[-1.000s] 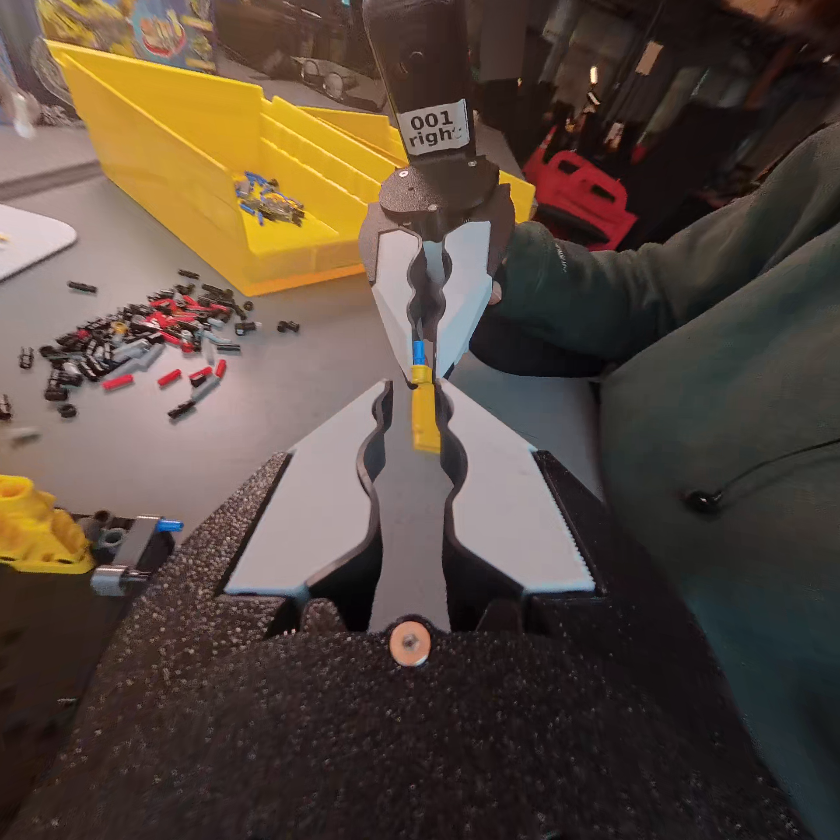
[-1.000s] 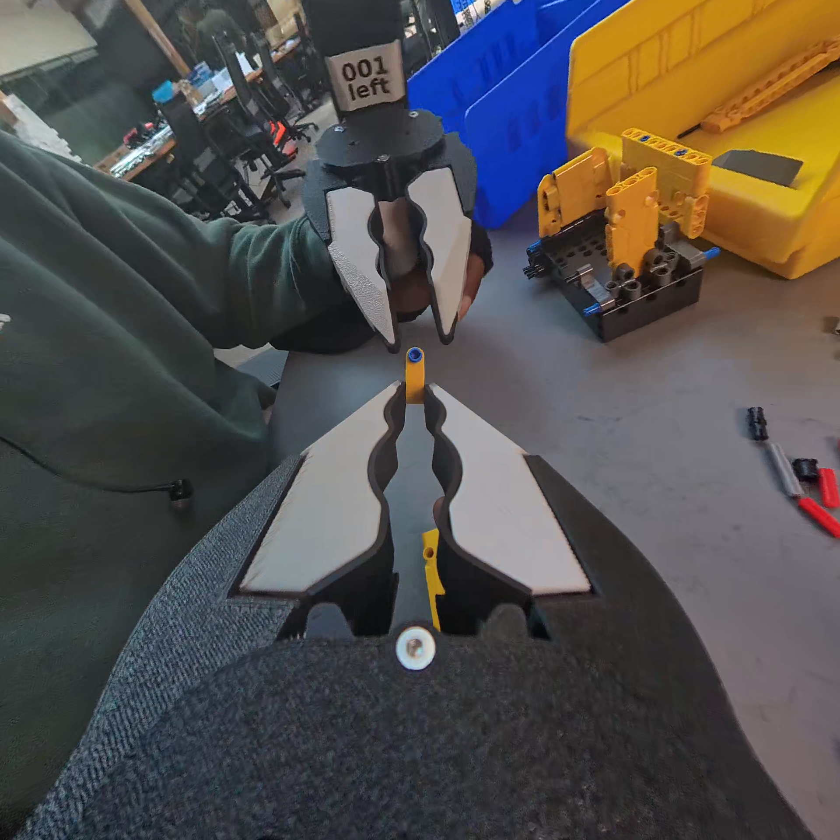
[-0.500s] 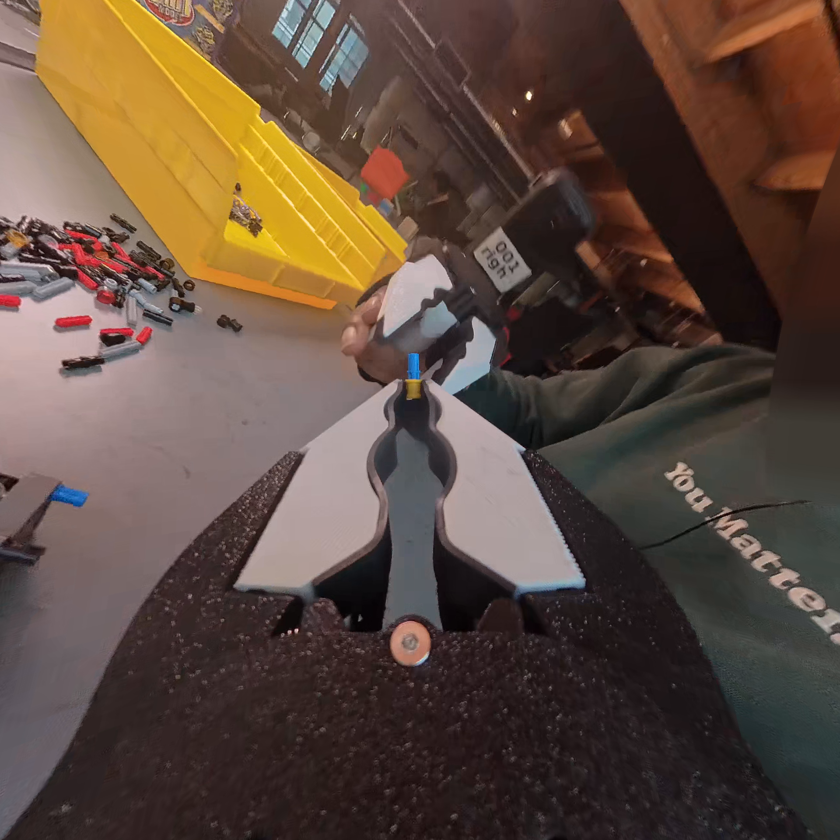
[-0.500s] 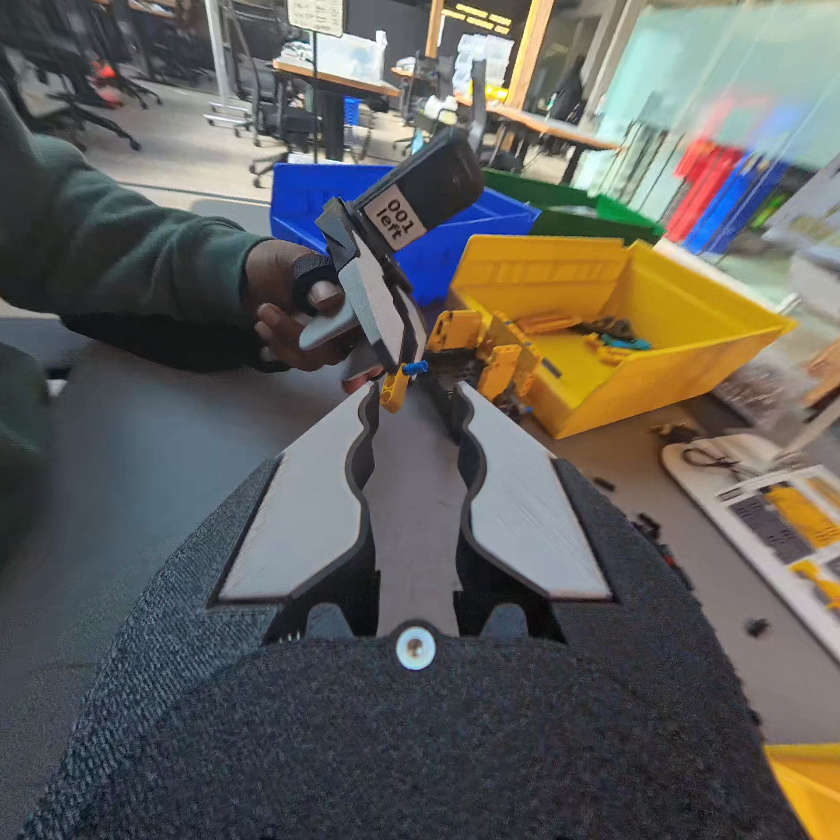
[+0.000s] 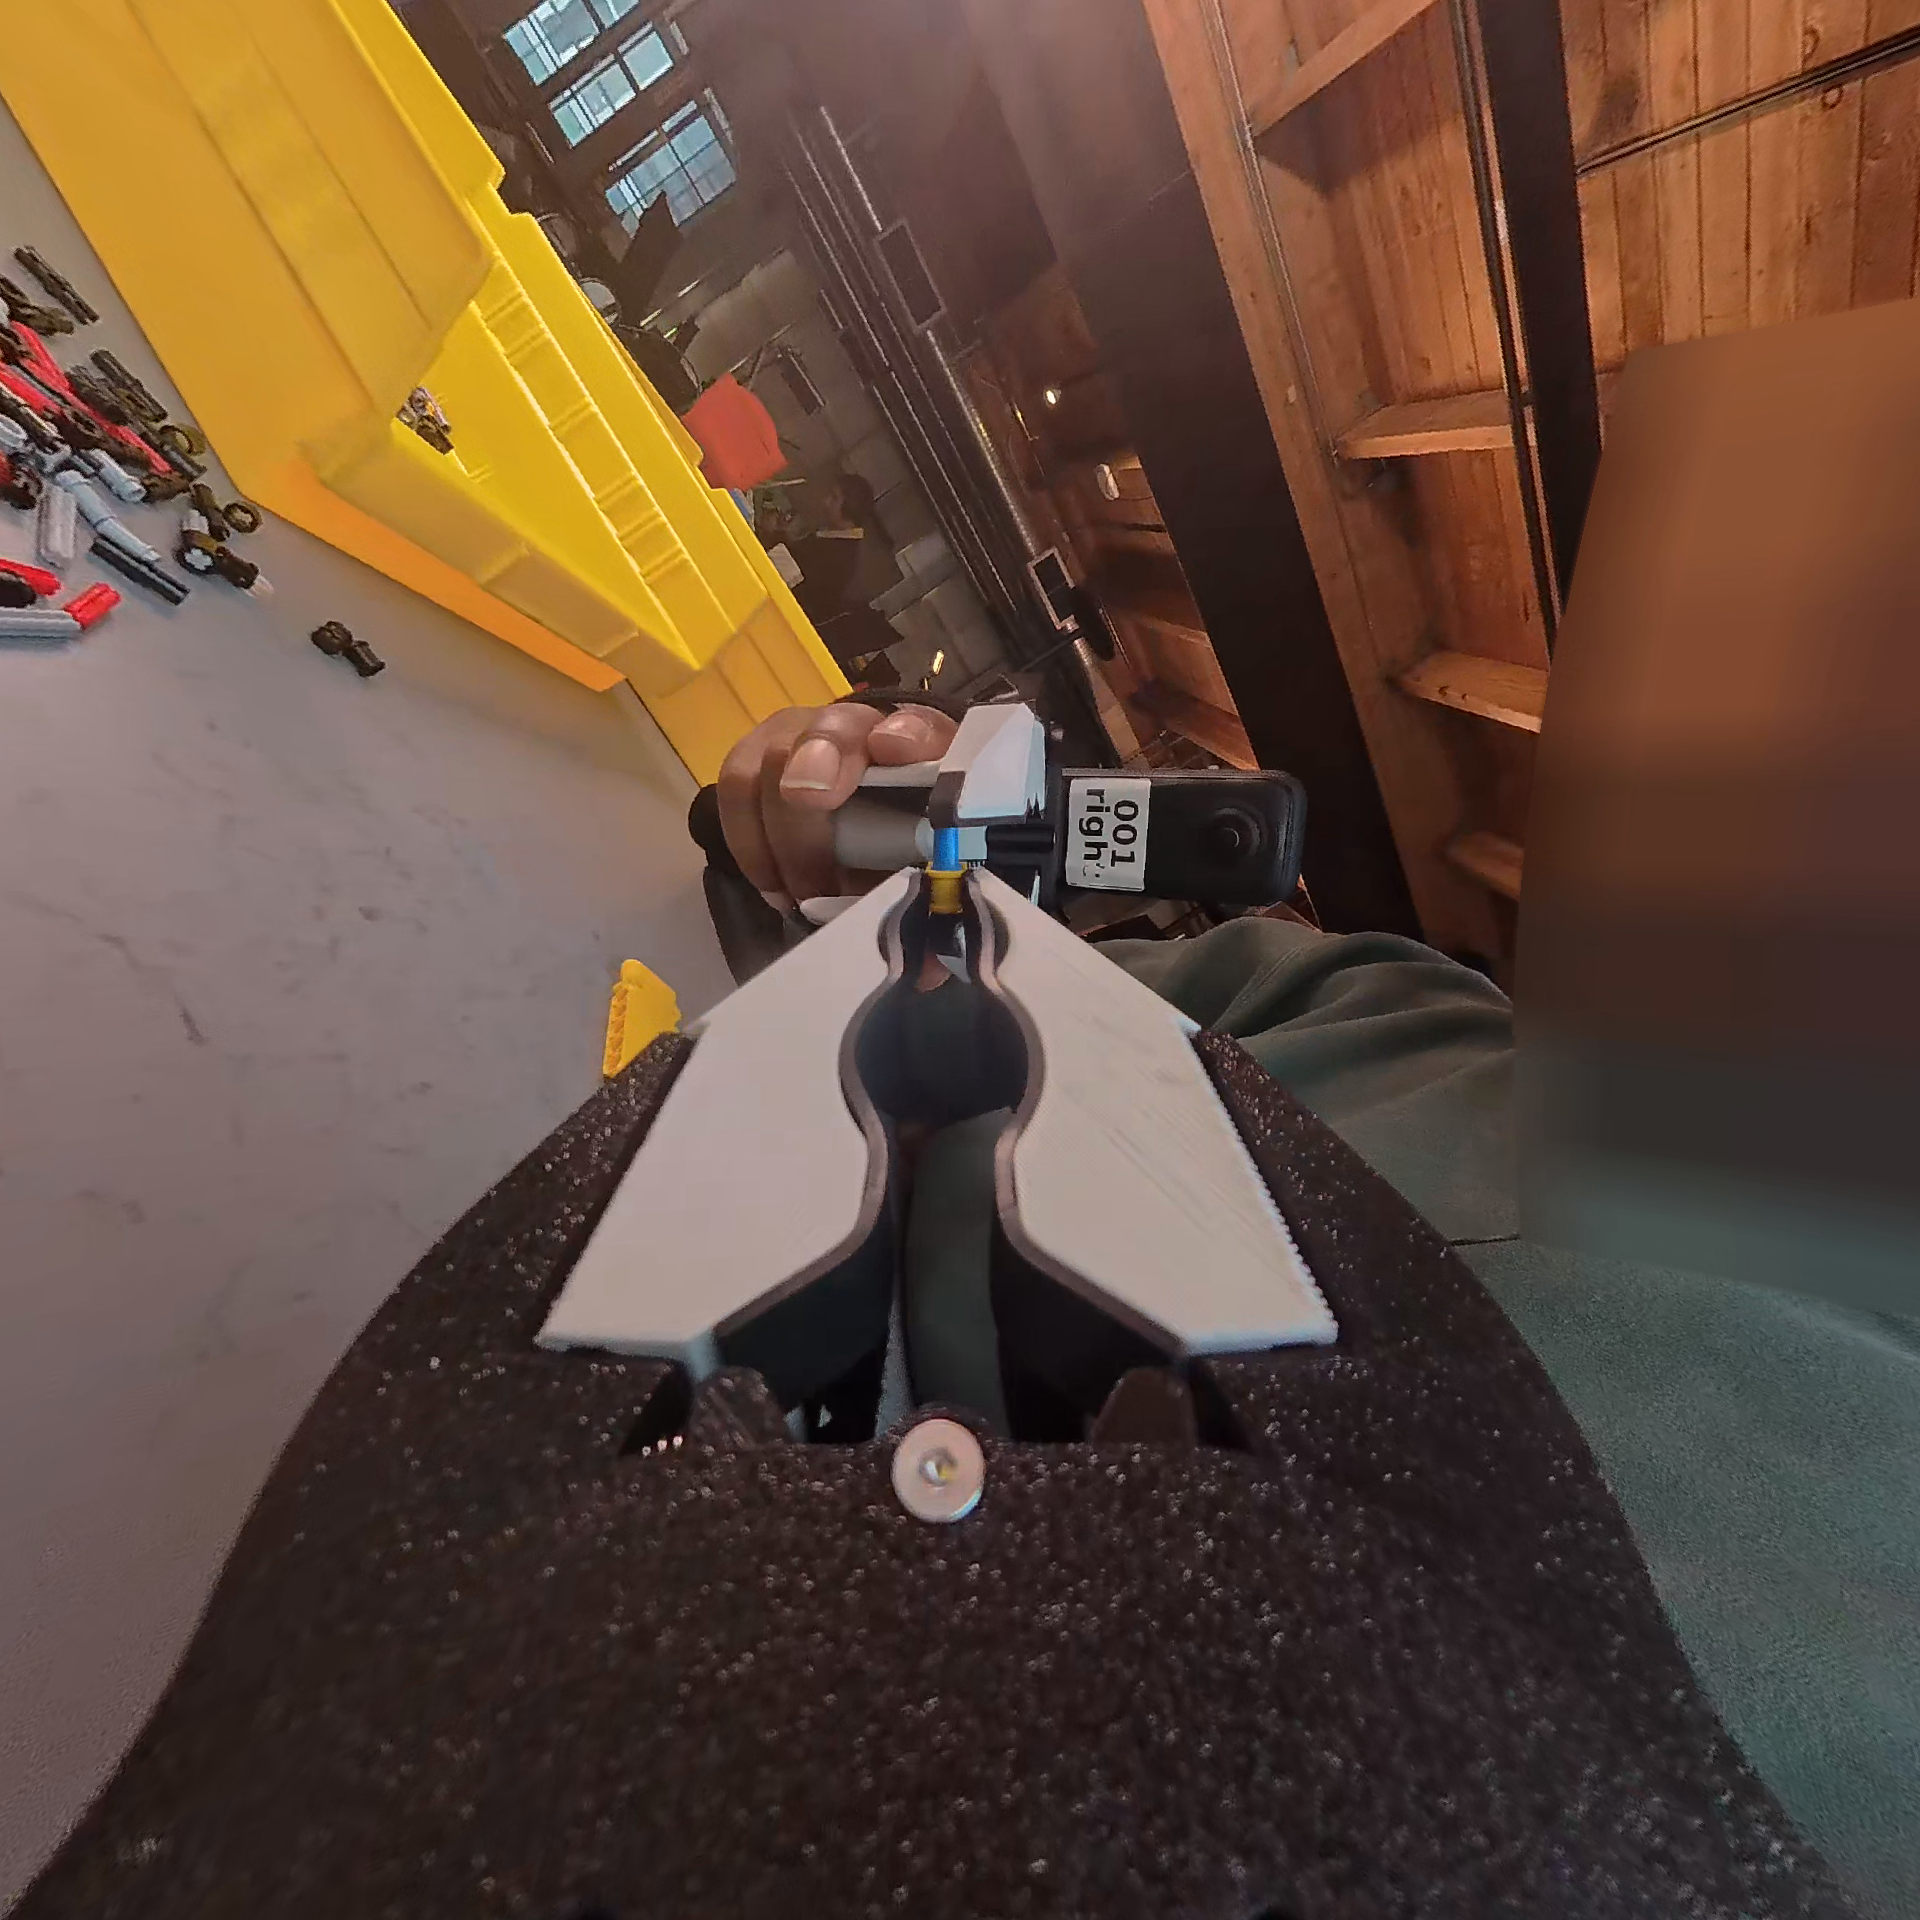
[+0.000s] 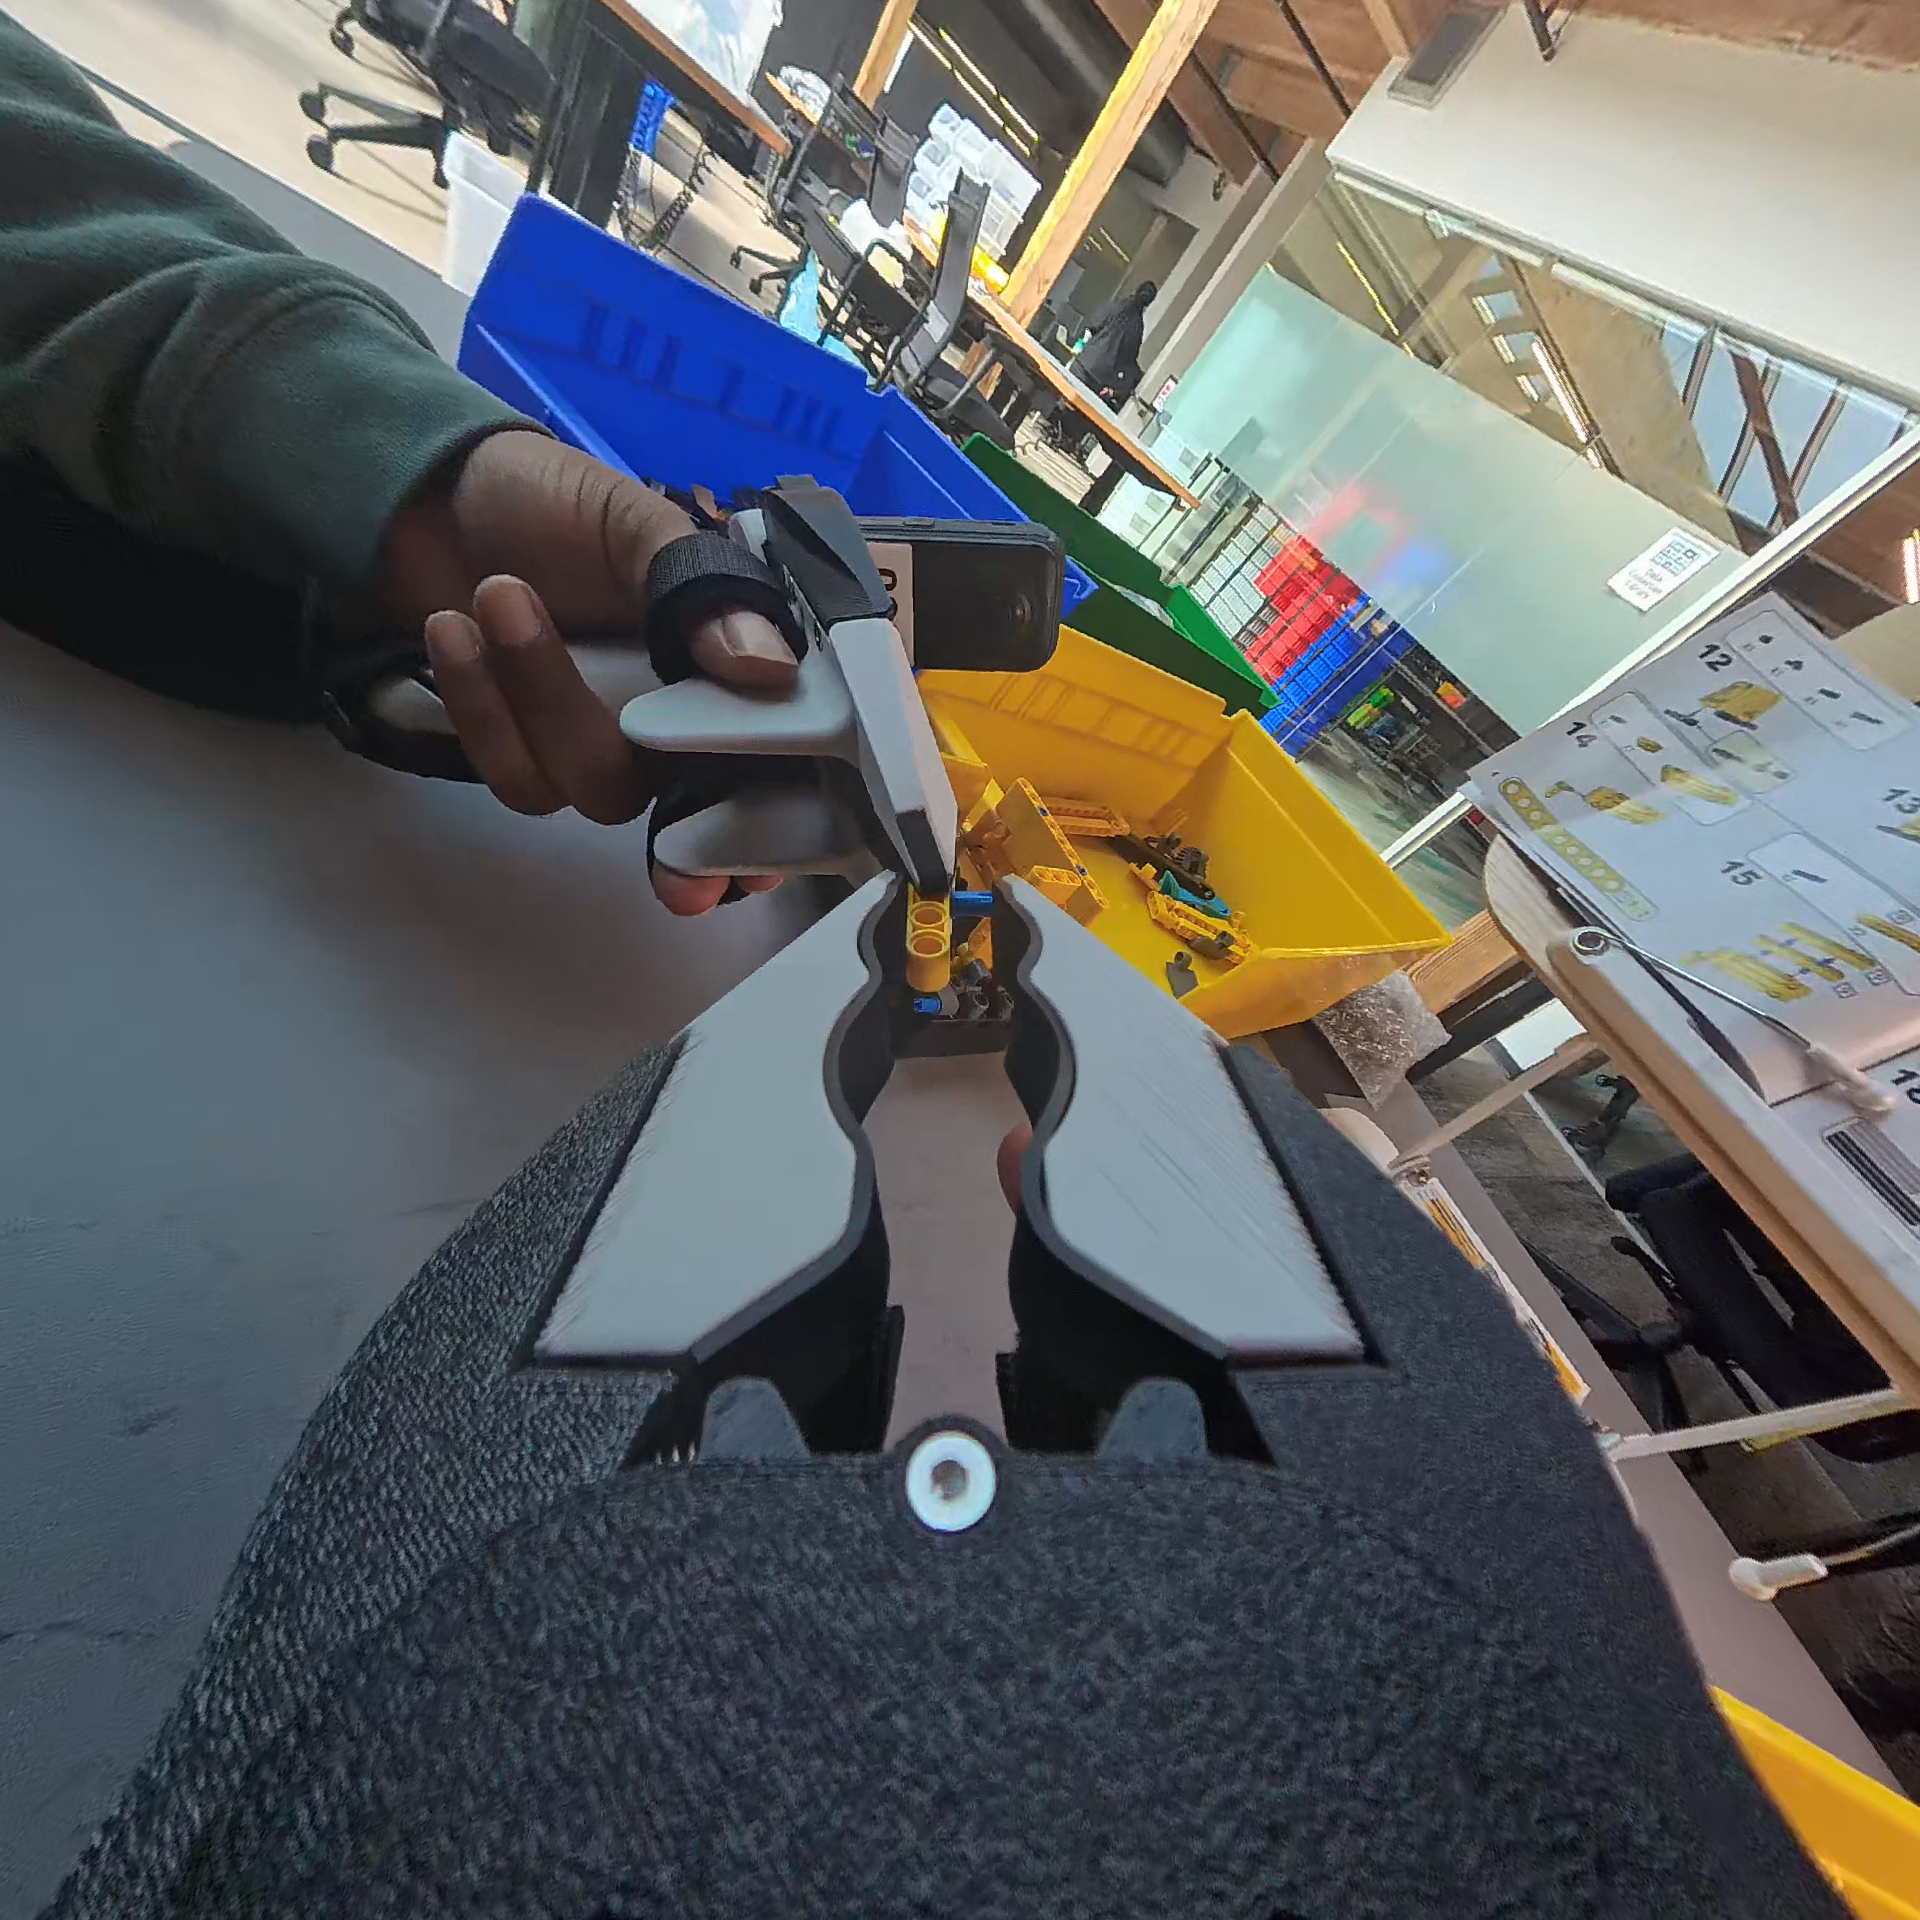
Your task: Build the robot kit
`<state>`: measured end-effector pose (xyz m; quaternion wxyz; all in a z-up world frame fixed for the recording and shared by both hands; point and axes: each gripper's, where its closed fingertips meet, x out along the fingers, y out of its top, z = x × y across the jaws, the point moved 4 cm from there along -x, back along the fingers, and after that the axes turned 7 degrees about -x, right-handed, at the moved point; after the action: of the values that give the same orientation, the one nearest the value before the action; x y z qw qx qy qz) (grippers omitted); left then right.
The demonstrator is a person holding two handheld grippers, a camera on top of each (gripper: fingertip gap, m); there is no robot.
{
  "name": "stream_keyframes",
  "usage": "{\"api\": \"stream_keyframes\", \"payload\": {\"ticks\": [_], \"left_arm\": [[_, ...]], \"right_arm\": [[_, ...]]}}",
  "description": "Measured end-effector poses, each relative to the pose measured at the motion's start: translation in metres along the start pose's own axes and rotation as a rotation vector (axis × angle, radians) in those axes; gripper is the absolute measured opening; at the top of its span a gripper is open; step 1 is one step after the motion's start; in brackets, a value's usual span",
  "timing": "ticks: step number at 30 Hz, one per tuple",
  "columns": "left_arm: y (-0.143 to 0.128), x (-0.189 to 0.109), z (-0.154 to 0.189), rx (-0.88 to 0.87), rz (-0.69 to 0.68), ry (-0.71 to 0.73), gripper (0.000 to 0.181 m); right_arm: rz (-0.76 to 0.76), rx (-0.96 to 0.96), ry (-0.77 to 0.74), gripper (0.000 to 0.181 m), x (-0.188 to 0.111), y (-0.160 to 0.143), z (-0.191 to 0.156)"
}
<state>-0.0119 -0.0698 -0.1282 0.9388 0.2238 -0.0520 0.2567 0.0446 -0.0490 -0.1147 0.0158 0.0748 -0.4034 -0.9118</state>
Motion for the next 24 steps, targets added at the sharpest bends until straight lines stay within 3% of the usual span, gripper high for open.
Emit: {"api": "stream_keyframes", "payload": {"ticks": [13,20,24], "left_arm": [[0.0034,-0.0019,-0.0003,0.026,0.01,-0.01,0.005],[0.0051,-0.0008,0.003,0.072,0.029,-0.01,0.008],[0.0034,-0.0001,0.0011,0.078,0.013,0.003,0.008]], "right_arm": [[-0.012,0.018,-0.028,0.015,0.0032,-0.0005,0.0015],[-0.03,-0.121,-0.148,0.015,0.0047,0.0025,0.0022],[-0.037,-0.136,-0.145,0.016,0.0056,0.0006,0.0001]]}}
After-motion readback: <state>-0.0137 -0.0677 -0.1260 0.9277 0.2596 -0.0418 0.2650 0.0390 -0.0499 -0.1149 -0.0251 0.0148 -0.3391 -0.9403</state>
